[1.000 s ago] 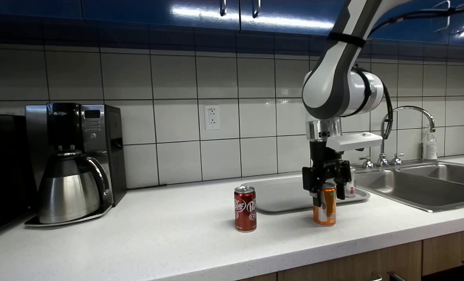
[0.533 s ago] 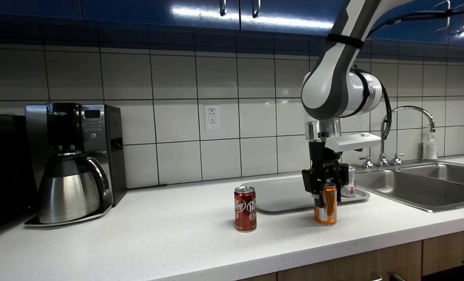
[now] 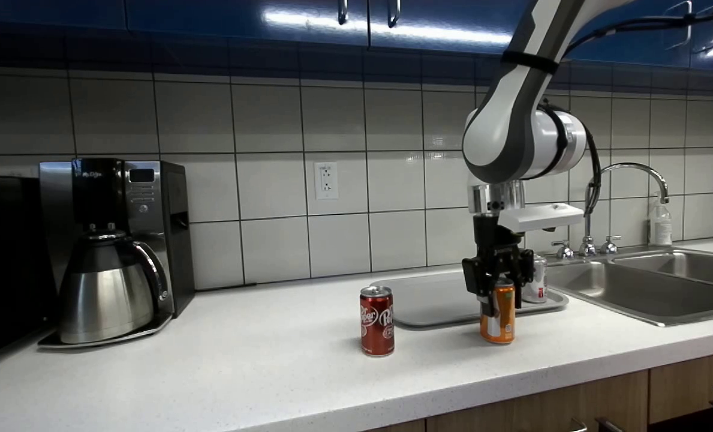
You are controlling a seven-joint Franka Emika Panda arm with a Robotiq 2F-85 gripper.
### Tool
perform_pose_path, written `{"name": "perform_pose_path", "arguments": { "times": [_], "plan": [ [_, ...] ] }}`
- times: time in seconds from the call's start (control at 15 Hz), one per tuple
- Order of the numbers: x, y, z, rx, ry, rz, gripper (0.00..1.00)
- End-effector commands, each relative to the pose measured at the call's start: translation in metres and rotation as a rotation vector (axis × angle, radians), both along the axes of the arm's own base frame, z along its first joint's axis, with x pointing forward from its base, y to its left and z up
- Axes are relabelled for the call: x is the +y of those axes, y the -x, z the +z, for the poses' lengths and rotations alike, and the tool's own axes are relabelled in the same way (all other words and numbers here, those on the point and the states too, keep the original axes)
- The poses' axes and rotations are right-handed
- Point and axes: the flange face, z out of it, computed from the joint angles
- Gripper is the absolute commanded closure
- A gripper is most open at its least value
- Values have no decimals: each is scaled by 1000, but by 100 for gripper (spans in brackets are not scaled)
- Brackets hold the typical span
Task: Put all three cans on the grey tray
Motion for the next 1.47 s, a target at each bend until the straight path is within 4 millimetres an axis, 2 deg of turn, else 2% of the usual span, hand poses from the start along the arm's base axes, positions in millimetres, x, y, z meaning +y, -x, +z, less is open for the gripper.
{"name": "perform_pose_path", "arguments": {
  "times": [0.0,0.73,1.4],
  "plan": [
    [1,-3,20,-48,-6,-17,61],
    [-8,-11,46,-116,-11,-28,61],
    [-40,-34,47,-148,-13,-86,61]
  ]
}}
